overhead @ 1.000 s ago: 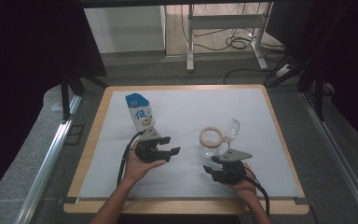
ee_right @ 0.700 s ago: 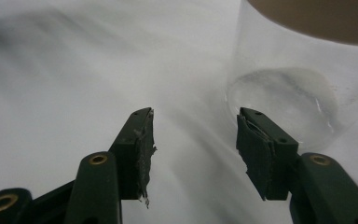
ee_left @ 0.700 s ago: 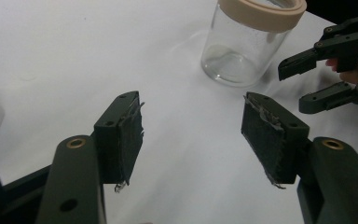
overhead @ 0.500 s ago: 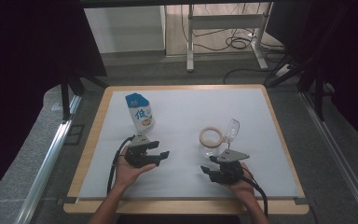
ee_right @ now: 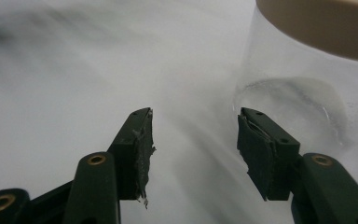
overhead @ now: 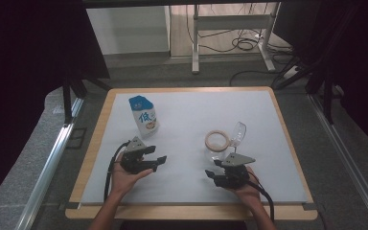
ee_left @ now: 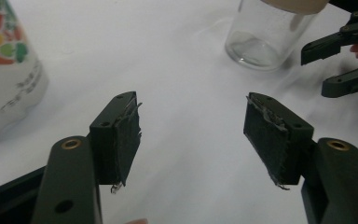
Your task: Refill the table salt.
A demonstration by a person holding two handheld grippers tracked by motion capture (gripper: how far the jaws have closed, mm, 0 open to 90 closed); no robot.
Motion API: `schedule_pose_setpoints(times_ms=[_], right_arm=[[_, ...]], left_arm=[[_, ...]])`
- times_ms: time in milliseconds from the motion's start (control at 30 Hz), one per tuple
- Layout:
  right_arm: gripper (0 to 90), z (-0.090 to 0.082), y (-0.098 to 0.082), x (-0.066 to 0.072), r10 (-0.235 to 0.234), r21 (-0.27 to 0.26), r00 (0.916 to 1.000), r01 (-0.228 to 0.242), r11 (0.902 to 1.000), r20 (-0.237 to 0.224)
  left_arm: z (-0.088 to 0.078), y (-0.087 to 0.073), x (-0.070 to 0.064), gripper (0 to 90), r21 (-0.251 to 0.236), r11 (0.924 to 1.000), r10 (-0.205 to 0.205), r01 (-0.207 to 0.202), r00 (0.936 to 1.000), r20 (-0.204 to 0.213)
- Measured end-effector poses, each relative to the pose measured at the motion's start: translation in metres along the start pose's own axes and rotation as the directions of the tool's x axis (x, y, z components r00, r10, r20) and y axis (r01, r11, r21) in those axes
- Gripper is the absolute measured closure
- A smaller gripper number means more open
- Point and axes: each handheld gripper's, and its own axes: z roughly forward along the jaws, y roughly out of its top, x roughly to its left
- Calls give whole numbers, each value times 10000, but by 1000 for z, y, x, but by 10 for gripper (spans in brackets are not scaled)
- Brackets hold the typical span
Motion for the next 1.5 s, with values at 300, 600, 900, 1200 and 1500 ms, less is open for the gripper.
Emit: schedule_pose_setpoints(times_ms=[300,600,900,1200,1500], right_arm=[[457,1,0,0,33,13,10000,-33,10000,-41],[456,5,1,3,-65,88,9999,66,9999,-136],[452,5,2,4,-118,101,9998,120,9999,-173],[452,6,1,4,-115,166,9998,118,9998,-172],[450,8,0,5,-177,213,9997,181,9996,-168]], left_arm=[[-15,-4,18,377,-117,9996,-282,276,9980,-574],[-34,7,46,391,-610,9959,-752,672,9874,-1395],[-27,27,77,409,-807,9919,-1125,983,9740,-1967],[-18,44,97,472,-1241,9870,-1258,1023,9718,-1993],[-11,59,109,580,-1586,9809,-1428,1128,9709,-1924]])
